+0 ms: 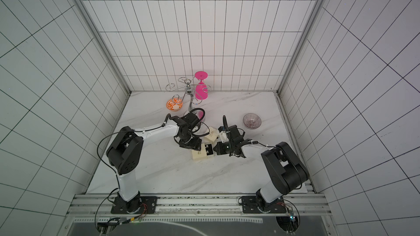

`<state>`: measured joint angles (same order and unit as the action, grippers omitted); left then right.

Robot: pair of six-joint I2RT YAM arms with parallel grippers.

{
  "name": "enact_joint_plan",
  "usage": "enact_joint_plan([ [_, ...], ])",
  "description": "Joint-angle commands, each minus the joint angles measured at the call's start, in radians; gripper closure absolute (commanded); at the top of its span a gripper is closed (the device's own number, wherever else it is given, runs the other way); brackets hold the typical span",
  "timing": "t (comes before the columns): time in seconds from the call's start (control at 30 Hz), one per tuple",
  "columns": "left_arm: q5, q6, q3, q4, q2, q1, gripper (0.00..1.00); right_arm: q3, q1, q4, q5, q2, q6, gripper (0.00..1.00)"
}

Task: Take out the earrings from the drawer-style jewelry box
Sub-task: Open the drawer in the jewelry box.

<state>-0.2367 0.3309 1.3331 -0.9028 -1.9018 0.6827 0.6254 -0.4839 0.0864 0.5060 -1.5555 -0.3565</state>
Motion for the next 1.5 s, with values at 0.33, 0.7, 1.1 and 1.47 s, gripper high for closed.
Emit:
enact_joint_plan([
  [0.33,0.086,-0.047,-0.022,-0.034,-0.042,0.025,0.29,-0.058,0.013,-0.075,-0.102,0.027,0.009,1.00],
  [0.7,0.091,-0.047,-0.017,-0.034,-0.048,0.029,0.29,-0.070,0.015,-0.076,-0.132,0.046,0.005,1.00],
  [1.1,0.084,-0.050,-0.008,-0.029,-0.046,0.046,0.29,0.022,-0.009,-0.145,-0.200,0.164,0.026,0.69],
  [1.47,0.024,-0.058,0.005,-0.007,-0.008,0.045,0.29,0.126,-0.099,-0.183,-0.216,0.158,0.061,0.70],
])
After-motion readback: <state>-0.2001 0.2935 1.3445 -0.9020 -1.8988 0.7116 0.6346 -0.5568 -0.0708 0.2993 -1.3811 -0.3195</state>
